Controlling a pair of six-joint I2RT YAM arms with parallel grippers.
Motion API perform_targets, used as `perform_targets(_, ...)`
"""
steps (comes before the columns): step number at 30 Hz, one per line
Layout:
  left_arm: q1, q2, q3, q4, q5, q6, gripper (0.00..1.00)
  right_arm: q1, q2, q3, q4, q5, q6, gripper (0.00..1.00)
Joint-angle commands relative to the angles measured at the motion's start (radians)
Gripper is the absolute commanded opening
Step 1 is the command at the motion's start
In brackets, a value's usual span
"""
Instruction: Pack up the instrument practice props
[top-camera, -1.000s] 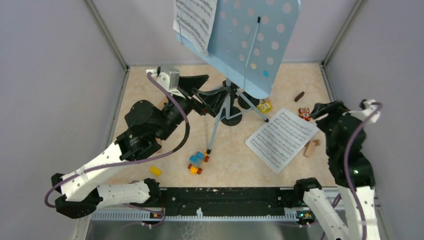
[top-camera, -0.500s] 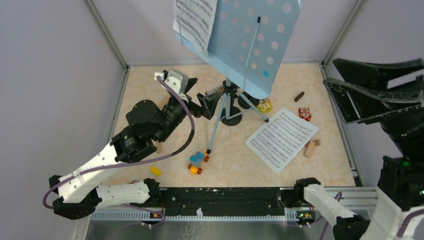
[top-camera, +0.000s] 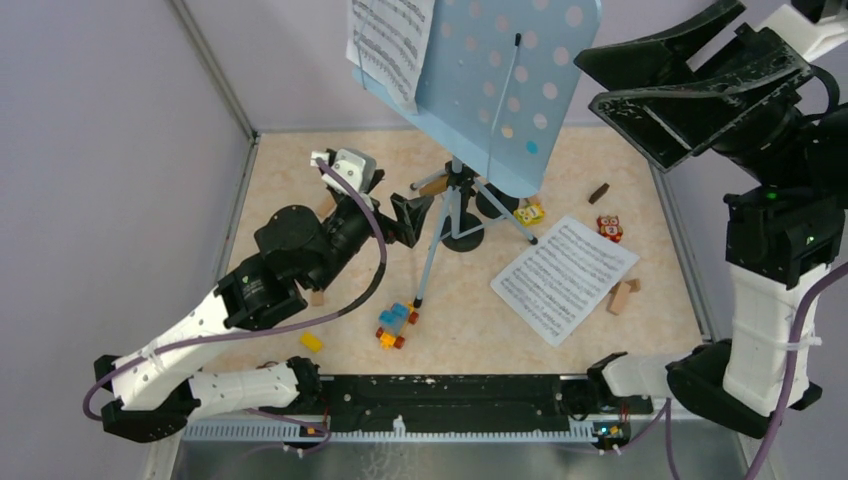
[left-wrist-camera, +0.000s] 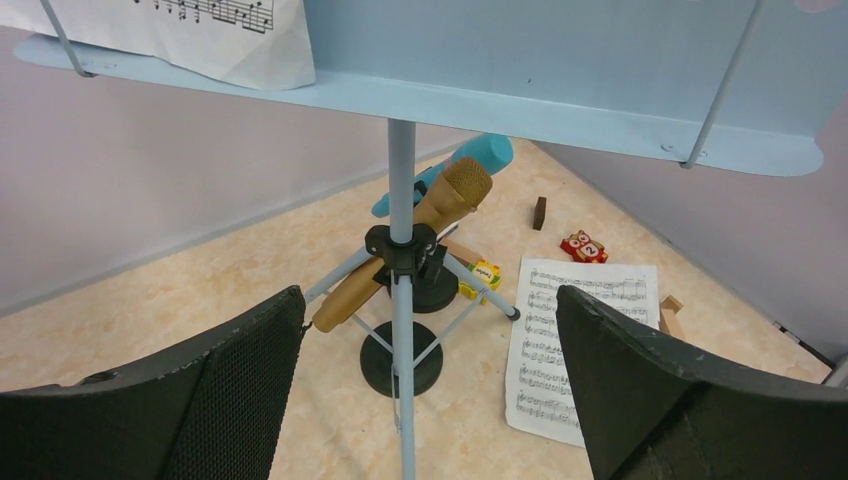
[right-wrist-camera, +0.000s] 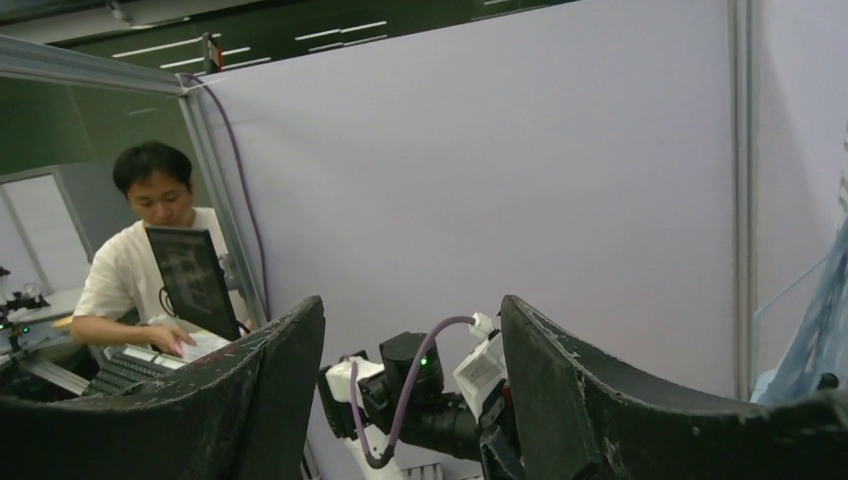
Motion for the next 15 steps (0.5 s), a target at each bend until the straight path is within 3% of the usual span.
perform_targets(1,0.0,-0.023,-0.019,0.014,-0.042,-0.036,0.98,0.157,0.039,0.073,-0.15,0.137,-0.206,0.65)
perform_targets(5,-0.001,-0.022,-0.029,0.014,-0.057,-0.055,0.98,0.28,0.065,0.089,-0.22,0.279,-0.336,0.64)
perform_targets(11,-0.001,-0.033,-0.034,0.007,-0.095,-0.081,0.98,0.609,0.097,0.062,-0.254,0.66,-0.616,0.62)
perform_targets(15,0.0,-0.048,-0.036,-0.007,-0.161,-0.1,0.98,0.74,0.131,0.051,-0.242,0.888,-0.756,0.6)
